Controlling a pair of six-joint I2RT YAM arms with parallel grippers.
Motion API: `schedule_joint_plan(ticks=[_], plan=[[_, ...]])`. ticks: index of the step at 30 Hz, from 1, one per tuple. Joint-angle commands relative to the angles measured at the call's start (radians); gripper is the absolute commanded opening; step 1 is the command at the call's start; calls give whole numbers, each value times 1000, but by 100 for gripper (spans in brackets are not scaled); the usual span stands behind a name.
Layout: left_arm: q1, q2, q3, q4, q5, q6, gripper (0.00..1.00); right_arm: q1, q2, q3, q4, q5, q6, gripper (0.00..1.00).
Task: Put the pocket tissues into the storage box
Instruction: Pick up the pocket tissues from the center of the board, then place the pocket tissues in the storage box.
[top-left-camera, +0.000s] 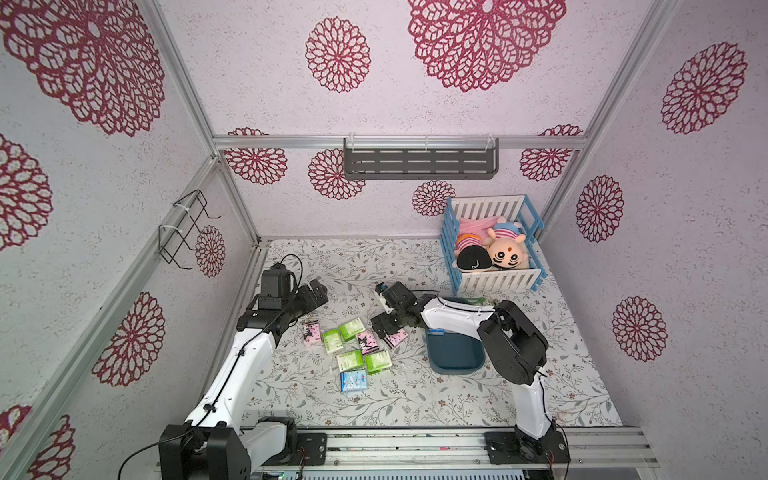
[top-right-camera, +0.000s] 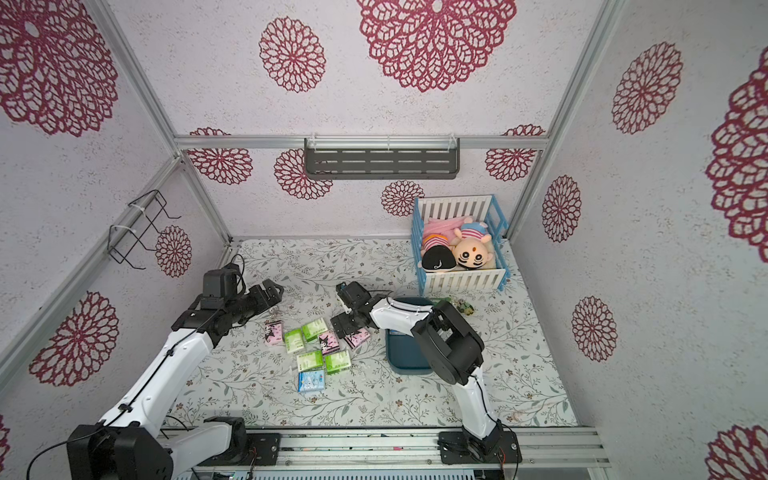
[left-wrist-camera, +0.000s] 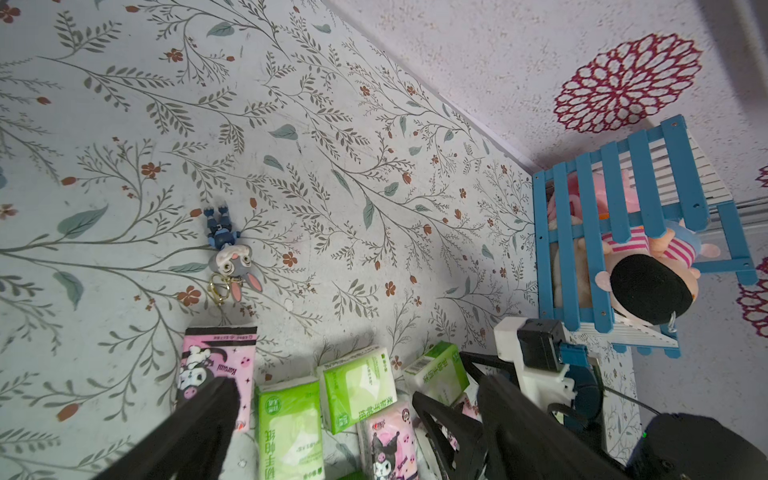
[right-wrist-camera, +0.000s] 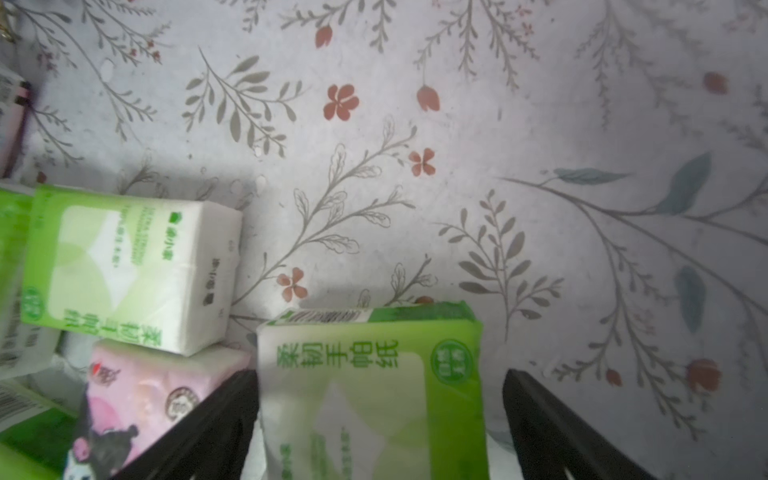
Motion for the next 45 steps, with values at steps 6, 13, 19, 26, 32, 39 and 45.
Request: schedule_joint_plan(ticks=[6,13,19,26,32,39,45], plan=[[10,-22,-11,5,-2,19,97,8,0,34,8,39,-11,86],[11,-30,-11,-1,-6,19,97,9,-3,43,22,44,-2,79],[9,-27,3,-3,19,9,97,-3,-72,52,72,26,44,78],[-101,19,64,17,-36,21,97,-73,-230,-4,141,-4,154,78],[-299,152,181,56,-53,32,97,-158,-436,-139,133,14,220,77],[-467,299,293,100,-53,82,97,-261,-639,-321,21,68,258,78],[-547,392,360,115,-31,82,97,-315,-702,-457,4,56,290,78]])
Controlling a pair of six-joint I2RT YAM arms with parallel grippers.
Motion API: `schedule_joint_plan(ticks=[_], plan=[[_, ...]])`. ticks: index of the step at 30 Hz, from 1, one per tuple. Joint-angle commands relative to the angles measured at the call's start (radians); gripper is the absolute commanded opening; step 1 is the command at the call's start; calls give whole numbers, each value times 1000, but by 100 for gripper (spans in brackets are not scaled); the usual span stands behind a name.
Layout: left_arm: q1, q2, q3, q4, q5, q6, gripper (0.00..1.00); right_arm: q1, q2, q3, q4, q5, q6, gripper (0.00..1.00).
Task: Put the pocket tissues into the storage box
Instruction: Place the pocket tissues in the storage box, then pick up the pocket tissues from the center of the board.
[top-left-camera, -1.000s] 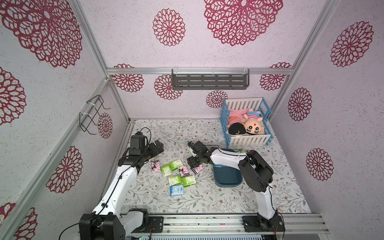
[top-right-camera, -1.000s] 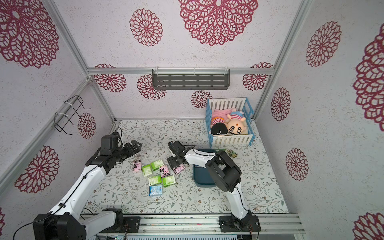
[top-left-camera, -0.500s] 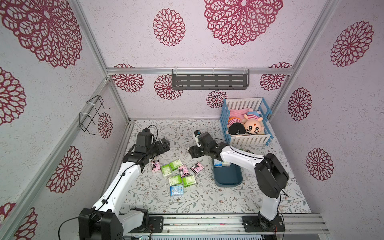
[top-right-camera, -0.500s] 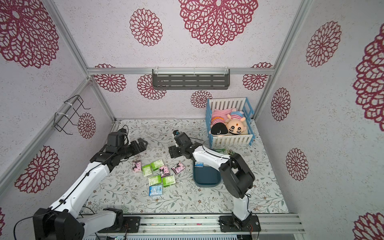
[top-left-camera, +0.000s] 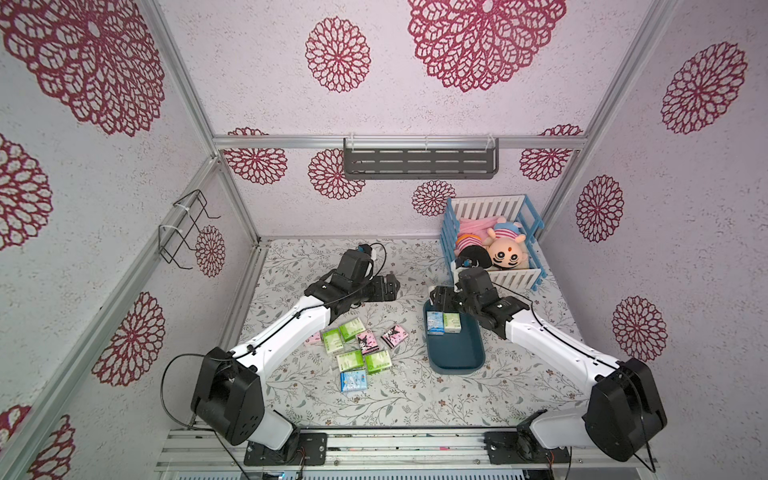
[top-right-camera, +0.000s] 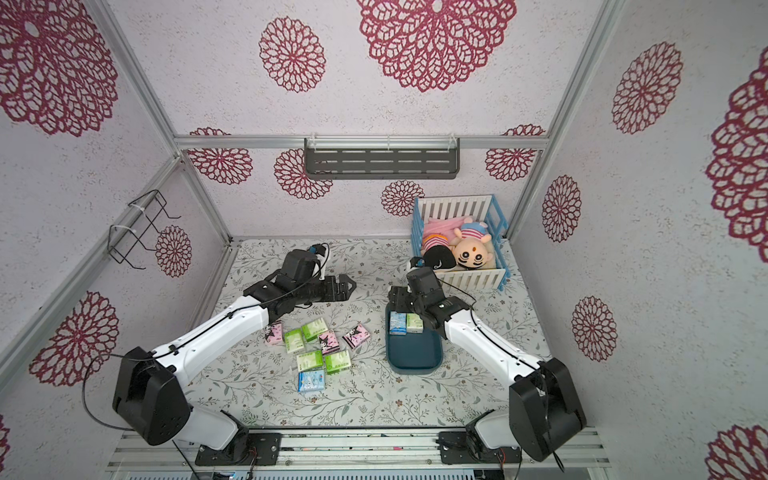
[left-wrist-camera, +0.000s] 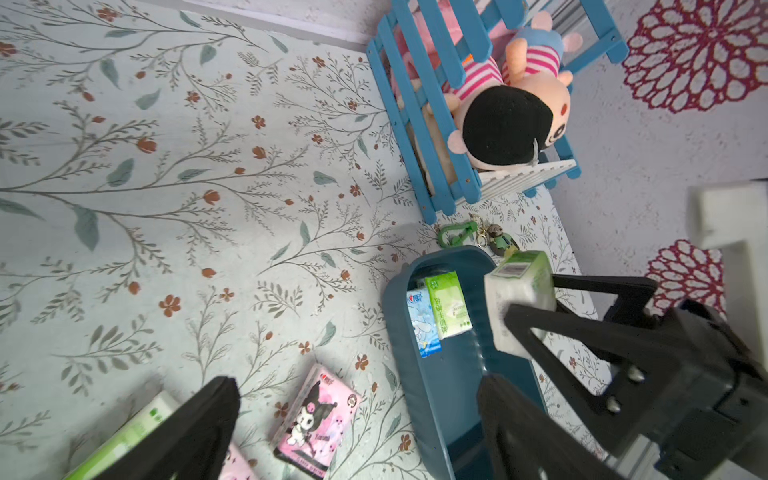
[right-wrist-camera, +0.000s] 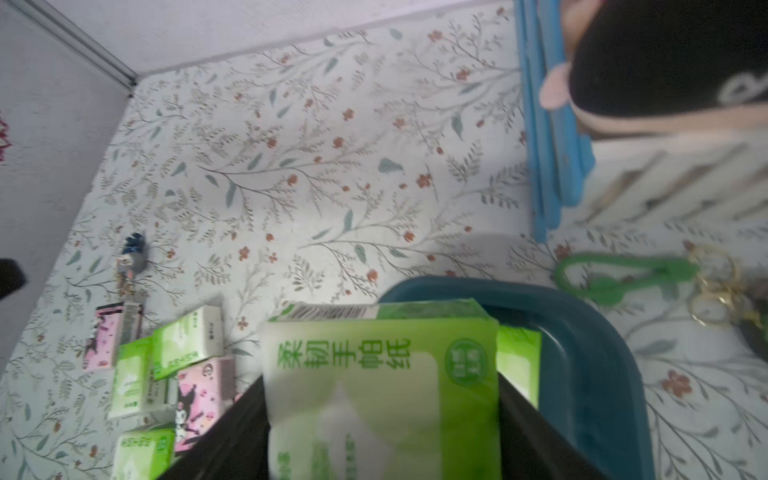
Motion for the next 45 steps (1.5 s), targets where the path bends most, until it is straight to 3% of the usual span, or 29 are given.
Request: schedule_joint_plan(ticks=[1,8,24,34,45], plan=[[-31,31,33,37,12,15,97,-9,-27,-41,0,6,43,78],[-40,44,41,33,4,9,97,-9,40,-99,86,-2,63,78],[-39,23,38,20,-32,27,97,-9,226,-31,190,-26,49,79],[-39,27,41,11,-31,33,97,-9,253,-19,199,-28,49,87],[-38,10,25,7,-51,30,97,-10,203,-10,179,-18,49,89]])
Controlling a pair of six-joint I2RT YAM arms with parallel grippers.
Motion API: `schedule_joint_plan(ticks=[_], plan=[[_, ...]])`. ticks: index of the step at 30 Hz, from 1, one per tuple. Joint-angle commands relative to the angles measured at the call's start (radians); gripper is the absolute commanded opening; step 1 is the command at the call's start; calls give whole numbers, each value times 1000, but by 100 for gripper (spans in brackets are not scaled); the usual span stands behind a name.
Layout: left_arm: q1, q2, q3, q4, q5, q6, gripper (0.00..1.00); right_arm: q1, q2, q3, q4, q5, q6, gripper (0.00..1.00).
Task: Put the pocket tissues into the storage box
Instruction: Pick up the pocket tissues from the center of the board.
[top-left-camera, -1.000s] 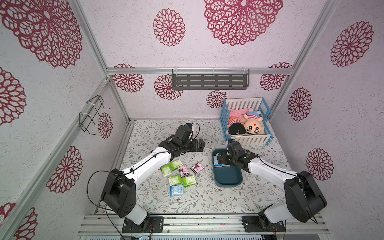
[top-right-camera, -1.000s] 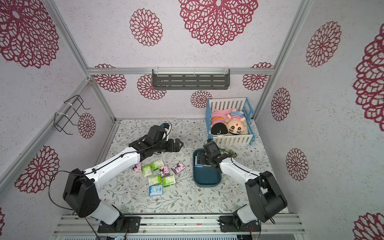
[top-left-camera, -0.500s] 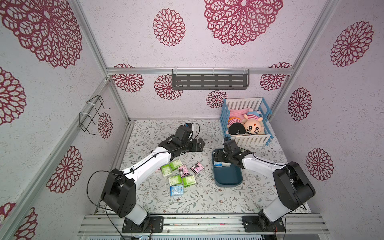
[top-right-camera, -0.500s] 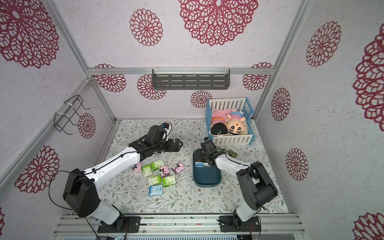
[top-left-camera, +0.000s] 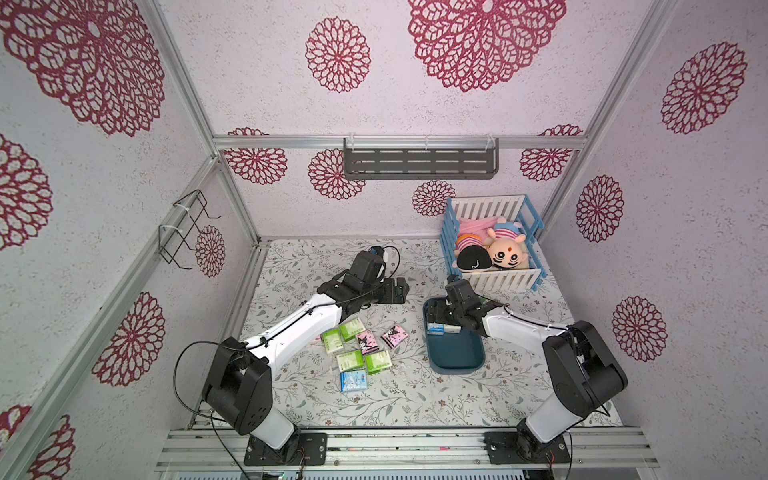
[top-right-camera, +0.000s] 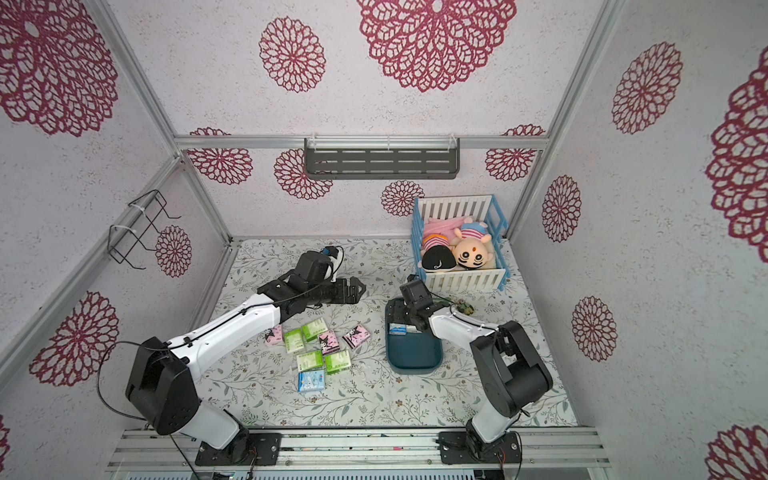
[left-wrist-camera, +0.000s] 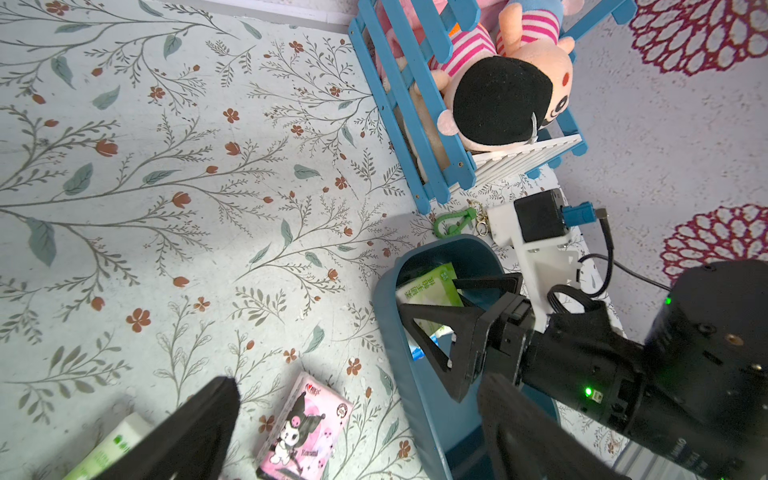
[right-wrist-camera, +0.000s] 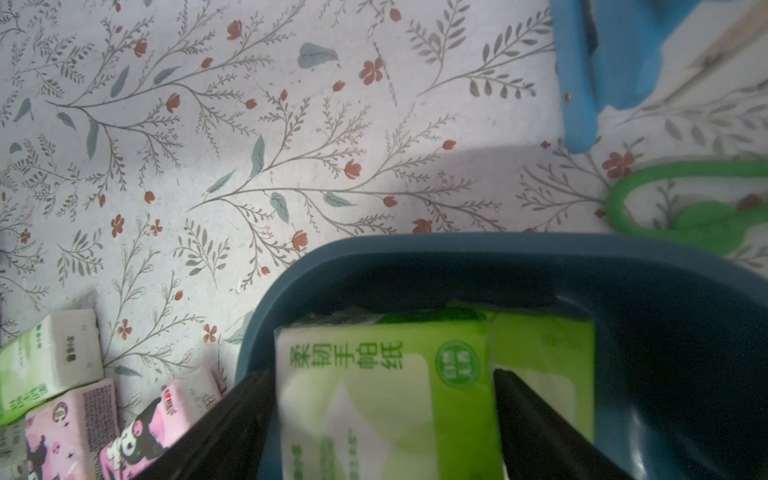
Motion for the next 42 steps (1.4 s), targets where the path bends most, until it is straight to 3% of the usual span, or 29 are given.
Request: schedule_joint_plan(ticks=[1,8,13,22,30,42], plan=[[-1,-38,2,1,-32,6,97,-1,-65,33,6,15,-1,90],[123,-110,-79,31,-30,-90,97,9,-181,43,-63,60,-55,93],[250,-190,-148,-2,-57,-118,97,134,-185,55,-30,37,-103,92],[425,-345,-280,-85,-57,-105,97,312,40,183,16,-65,-131,93],[613,-452,-363,-122,8,-101,97,376,299,447,-41,-141,-144,97],[672,-493,-394,-142,52,-80,97,453,574,744,-216,-120,-183,99]])
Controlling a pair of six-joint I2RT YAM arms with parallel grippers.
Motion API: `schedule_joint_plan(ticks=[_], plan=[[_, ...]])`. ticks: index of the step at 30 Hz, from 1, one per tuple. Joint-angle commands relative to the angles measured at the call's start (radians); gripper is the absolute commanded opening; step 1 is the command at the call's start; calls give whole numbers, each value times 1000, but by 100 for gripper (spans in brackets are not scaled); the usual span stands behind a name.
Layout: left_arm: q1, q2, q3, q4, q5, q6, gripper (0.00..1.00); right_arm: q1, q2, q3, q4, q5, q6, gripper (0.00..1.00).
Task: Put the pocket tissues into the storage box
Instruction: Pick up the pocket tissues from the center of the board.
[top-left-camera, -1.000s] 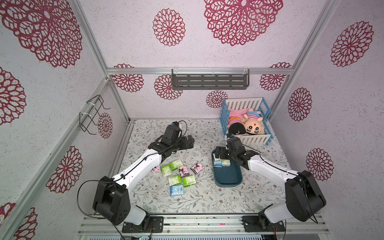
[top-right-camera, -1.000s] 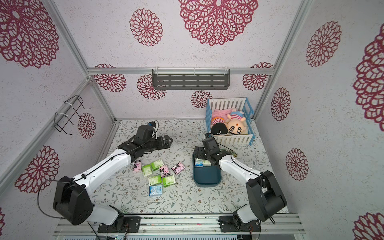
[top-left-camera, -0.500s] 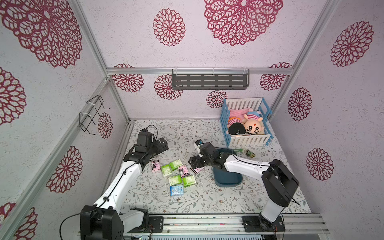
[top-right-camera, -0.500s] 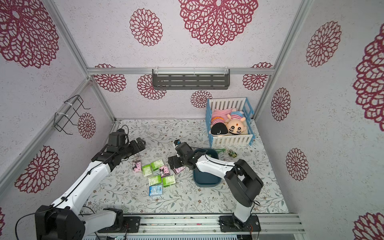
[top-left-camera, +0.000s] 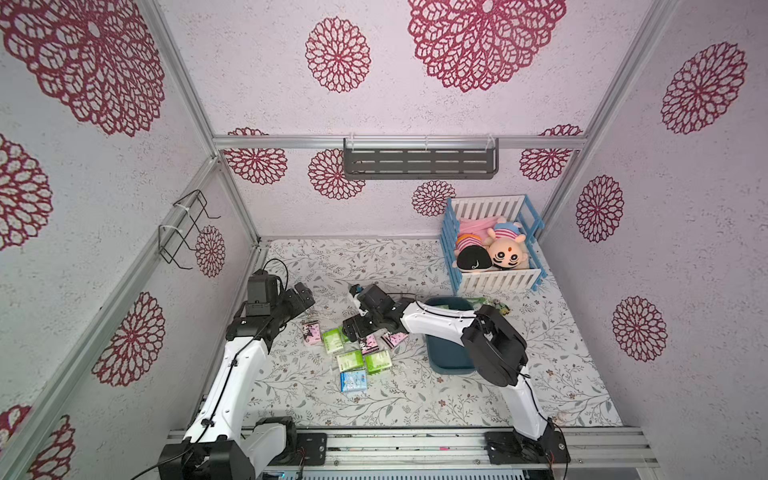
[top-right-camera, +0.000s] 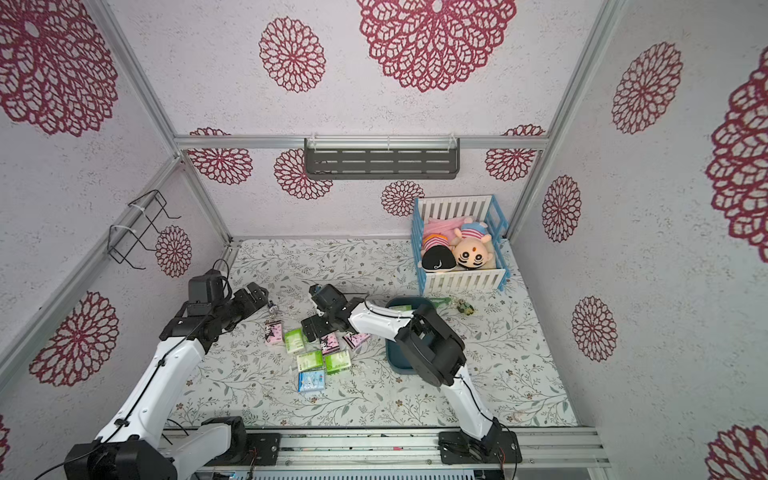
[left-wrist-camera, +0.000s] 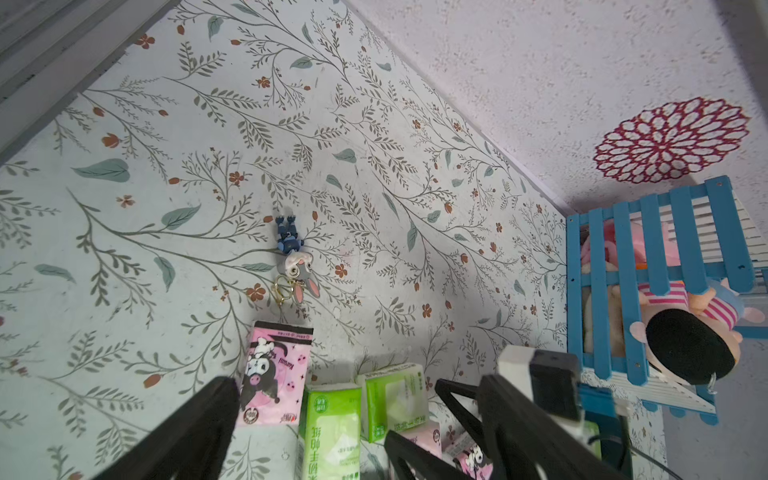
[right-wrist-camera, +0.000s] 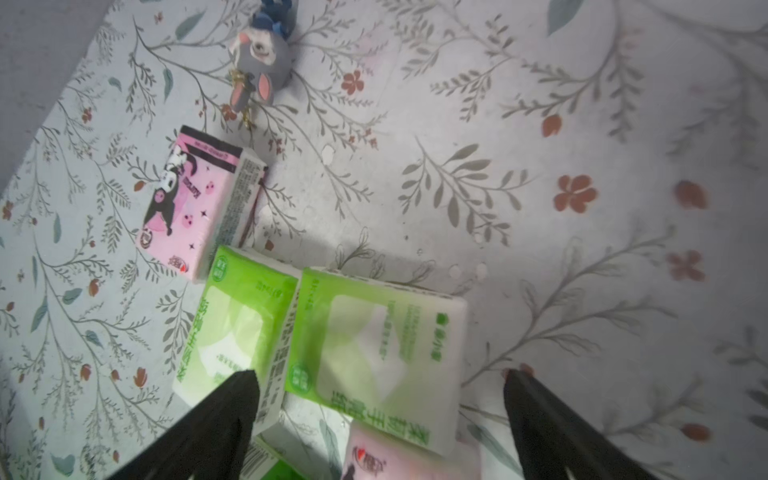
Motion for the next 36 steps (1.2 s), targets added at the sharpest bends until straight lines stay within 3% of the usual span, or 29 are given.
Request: schedule_joint_plan(ticks=[1,19,22,27,36], plan=[[14,-14,-10,-11,19,18,97,15,31,64,-67,12,-26,99],[26,-21,-6,-19,27,26,97,23,86,134,-122,125,-31,94],[26,-20,-5,-17,28,27,97,24,101,148,-129,148,-29,88],[27,-25,-5,-20,28,27,97,23,105,164,-133,165,-26,70],[26,-27,-5,-22,43,18,97,8,-4,138,-80,170,-1,69]])
